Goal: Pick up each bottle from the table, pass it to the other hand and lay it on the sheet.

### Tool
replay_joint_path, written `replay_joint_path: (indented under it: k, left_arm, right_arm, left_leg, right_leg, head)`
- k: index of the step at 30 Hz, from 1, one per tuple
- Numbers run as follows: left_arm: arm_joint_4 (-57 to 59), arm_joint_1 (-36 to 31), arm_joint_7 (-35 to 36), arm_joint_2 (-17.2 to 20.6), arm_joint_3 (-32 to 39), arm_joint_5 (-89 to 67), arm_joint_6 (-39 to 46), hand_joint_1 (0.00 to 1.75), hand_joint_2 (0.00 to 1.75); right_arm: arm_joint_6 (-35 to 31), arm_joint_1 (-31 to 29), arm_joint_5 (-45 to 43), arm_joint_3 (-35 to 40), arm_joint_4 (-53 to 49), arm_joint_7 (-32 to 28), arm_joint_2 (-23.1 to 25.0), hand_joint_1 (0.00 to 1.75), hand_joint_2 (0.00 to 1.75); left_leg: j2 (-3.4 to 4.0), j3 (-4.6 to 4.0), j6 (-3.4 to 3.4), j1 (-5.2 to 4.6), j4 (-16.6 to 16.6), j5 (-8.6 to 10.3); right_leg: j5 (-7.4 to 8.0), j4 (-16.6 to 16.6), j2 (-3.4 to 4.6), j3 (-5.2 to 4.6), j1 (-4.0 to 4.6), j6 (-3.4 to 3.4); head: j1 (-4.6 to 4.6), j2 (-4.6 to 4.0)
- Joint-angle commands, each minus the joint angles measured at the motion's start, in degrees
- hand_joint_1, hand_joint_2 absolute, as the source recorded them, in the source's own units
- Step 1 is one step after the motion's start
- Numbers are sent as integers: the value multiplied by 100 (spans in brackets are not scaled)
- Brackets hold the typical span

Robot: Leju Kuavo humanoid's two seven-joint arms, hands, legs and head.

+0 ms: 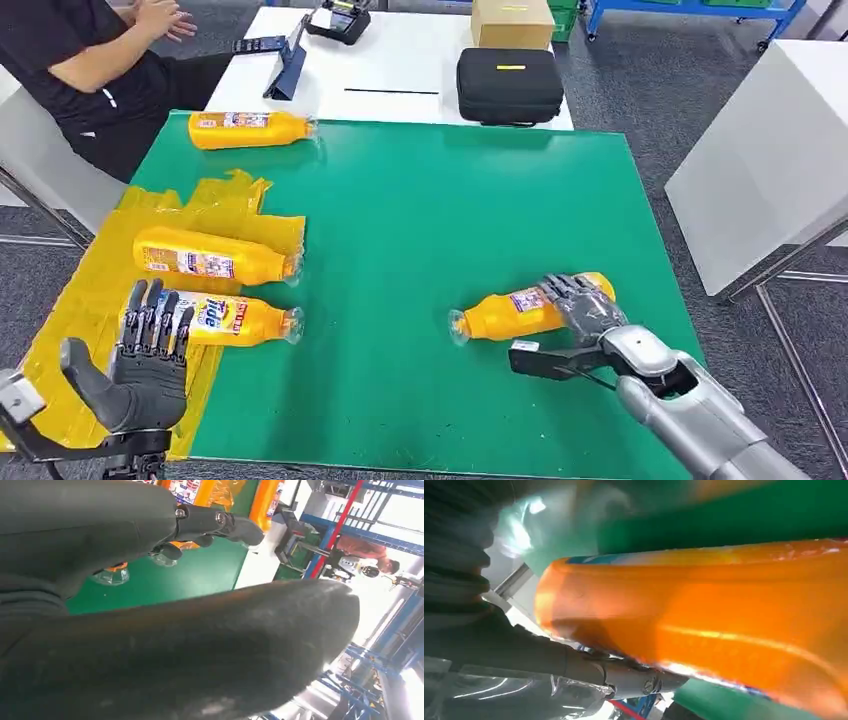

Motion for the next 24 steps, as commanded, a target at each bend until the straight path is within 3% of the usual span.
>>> replay_joint_path:
  k: [1,6,9,15,20,21,22,24]
  left_arm:
    - [92,-109,147,-165,123,-108,13,0,0]
    - [75,-90,163,-175,137,-126,0,0,0]
    - [68,-112,202,-215,118,-156,-26,0,0]
    - [58,-168,284,-308,129,-246,-34,0,0]
    - [40,-176,298,-318,155,-253,-43,0,0]
    - [37,-170,315,-337,188,-267,-63,0,0]
    - [27,-167,318,-356,217,-278,-67,0,0]
    - [28,-179,350,-378,248,-312,-88,0,0]
  right_arm:
    - [229,33,222,293,1142,0,571,175,175]
    - [187,105,229,148,1059,34,593,175,175]
    - [174,247,319,-31,935,149,600,175,175]
    - [171,420,596,-319,908,301,674,175,175]
    - [169,467,619,-365,941,318,688,173,175]
    - [167,478,697,-407,968,333,704,12,175]
    - [135,497,758,-444,989,374,736,0,175]
    - [284,552,944,-607,1067,465,822,0,175]
  left_leg:
    - [-10,34,0,12,-7,-5]
    - [-23,64,-10,11,-9,-21]
    - [-13,70,-9,11,-7,-23]
    - [-32,86,-8,13,-11,-26]
    - [-25,78,-9,13,-7,-24]
    - [-30,83,-8,13,-9,-25]
    - [-21,77,-10,11,-6,-24]
    - [-31,84,-8,12,-9,-25]
  right_leg:
    - [-3,-14,-2,29,14,-33]
    - [-29,-13,-13,28,15,-57]
    - [-23,-13,-6,32,14,-32]
    - [-31,-16,-20,50,18,-57]
    - [-28,-15,-17,42,15,-36]
    - [-30,-16,-19,47,17,-49]
    - [-28,-12,-14,39,12,-31]
    - [-31,-15,-19,47,15,-49]
  head:
    - [-2,0]
    - [5,0]
    - [-2,0]
    - [0,0]
    - [0,0]
    - [-2,0]
    - [0,0]
    - [2,0]
